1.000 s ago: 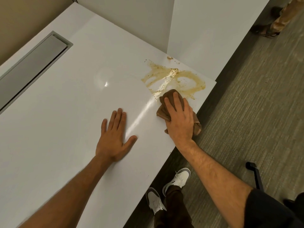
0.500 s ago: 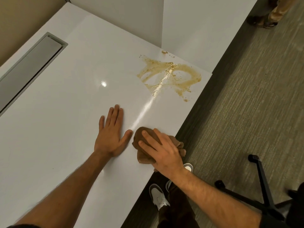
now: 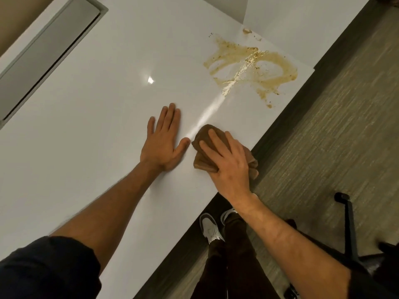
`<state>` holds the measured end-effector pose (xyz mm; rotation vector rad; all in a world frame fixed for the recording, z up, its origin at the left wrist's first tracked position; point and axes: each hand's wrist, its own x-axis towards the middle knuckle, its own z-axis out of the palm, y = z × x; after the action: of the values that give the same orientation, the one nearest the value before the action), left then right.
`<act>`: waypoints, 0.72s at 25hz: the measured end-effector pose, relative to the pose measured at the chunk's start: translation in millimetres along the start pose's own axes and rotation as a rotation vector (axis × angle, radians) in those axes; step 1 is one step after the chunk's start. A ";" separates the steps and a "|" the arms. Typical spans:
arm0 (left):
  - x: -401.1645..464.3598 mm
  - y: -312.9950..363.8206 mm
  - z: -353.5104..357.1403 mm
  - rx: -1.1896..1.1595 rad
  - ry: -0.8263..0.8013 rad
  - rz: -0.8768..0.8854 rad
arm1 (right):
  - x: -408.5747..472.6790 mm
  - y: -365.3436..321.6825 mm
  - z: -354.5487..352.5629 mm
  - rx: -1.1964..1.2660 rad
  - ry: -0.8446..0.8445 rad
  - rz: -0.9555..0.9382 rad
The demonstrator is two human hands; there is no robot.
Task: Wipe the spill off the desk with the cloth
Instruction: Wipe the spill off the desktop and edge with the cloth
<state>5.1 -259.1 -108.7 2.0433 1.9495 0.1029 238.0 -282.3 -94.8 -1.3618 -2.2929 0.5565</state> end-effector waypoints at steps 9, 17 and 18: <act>-0.6 1.9 -5.2 -0.020 0.006 0.005 | -24.4 41.7 -28.9 0.203 -0.499 -0.662; -1.3 4.7 -5.1 -0.053 0.005 -0.014 | -13.2 68.0 -106.1 0.753 -0.074 0.291; -1.1 4.8 -5.1 -0.052 0.006 -0.013 | -2.1 60.4 -106.6 0.732 0.023 0.328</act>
<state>8.3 -259.4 -102.4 1.9990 1.9429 0.1561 339.8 -244.0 -38.3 -1.3263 -1.5766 1.3133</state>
